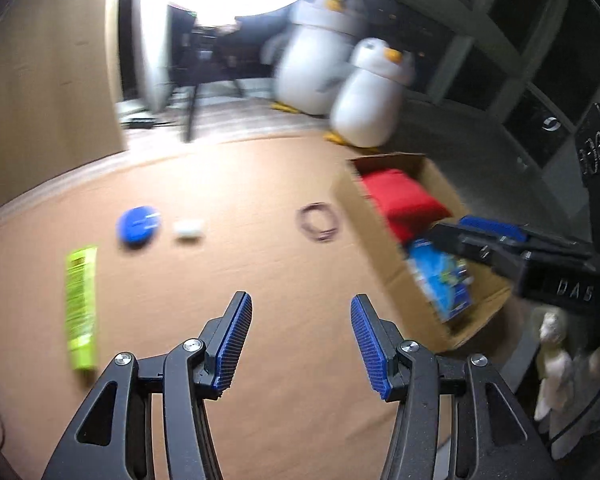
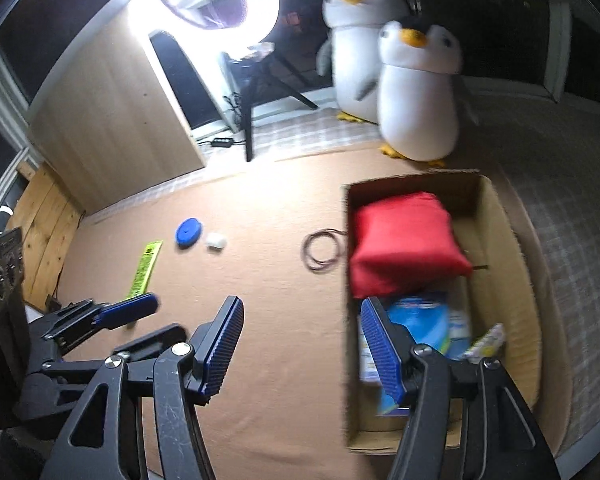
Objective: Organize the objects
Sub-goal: 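Carry the red pouch into the box with both grippers and release, then move the right gripper to the green tube and grasp it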
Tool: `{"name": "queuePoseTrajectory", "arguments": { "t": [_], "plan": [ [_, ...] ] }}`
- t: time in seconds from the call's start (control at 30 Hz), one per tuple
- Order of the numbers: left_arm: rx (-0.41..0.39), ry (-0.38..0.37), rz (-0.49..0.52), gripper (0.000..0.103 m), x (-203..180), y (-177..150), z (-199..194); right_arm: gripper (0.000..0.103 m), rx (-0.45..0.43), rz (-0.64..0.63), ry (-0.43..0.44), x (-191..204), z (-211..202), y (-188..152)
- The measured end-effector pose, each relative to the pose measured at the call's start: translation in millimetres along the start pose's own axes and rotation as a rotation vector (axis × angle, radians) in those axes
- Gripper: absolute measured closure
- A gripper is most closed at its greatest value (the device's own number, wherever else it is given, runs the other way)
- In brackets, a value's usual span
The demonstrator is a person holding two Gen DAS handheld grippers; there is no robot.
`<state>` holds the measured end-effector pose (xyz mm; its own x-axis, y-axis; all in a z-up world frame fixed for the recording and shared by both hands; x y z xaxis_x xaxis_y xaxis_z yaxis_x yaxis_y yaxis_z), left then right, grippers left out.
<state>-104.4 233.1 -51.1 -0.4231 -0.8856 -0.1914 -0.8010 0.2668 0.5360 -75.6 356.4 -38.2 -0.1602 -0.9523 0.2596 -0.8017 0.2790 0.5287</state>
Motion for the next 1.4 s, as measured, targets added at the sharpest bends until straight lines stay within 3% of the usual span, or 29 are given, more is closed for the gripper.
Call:
{"name": "queuePoseTrajectory", "arguments": {
  "t": [0.2, 0.37, 0.57, 0.67, 0.77, 1.03, 1.4],
  "plan": [
    [-0.015, 0.086, -0.062, 0.043, 62.4, -30.7, -29.1, 0.046, -0.006, -0.066, 0.03, 55.0, 13.8, -5.6],
    [-0.01, 0.138, -0.143, 0.041, 114.3, -51.6, -39.5, 0.046, 0.011, -0.071, 0.115, 91.2, 36.5, -12.2],
    [0.085, 0.094, -0.312, 0.041, 184.2, -80.7, -21.9, 0.046, 0.078, -0.124, 0.146, 129.9, 71.8, -15.8],
    [0.097, 0.072, -0.348, 0.041, 204.2, -90.2, -15.3, 0.046, 0.135, -0.118, 0.183, 147.0, 94.0, -15.3],
    [0.102, 0.082, -0.346, 0.041, 219.5, -92.0, -9.3, 0.046, 0.185, -0.11, 0.218, 161.1, 111.0, -14.0],
    [0.132, 0.02, -0.34, 0.042, 237.8, -85.7, 10.4, 0.046, 0.339, -0.067, 0.291, 198.3, 165.5, -13.1],
    [0.165, -0.048, -0.335, 0.043, 242.6, -76.7, 39.4, 0.062, 0.462, -0.015, 0.326, 223.5, 212.9, -17.1]
  ]
}}
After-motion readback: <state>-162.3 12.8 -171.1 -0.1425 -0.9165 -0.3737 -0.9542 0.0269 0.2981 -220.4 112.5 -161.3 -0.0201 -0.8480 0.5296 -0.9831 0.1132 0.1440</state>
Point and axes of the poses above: each gripper's, at about its wrist camera, not at the fingertips, and z roughly the way its jaws point, x to its left, y to its top, the point moved 2 cm from there along z, roughly the way its jaws point, and after that the axes turned 1 degree about z, right-handed, at the moved point
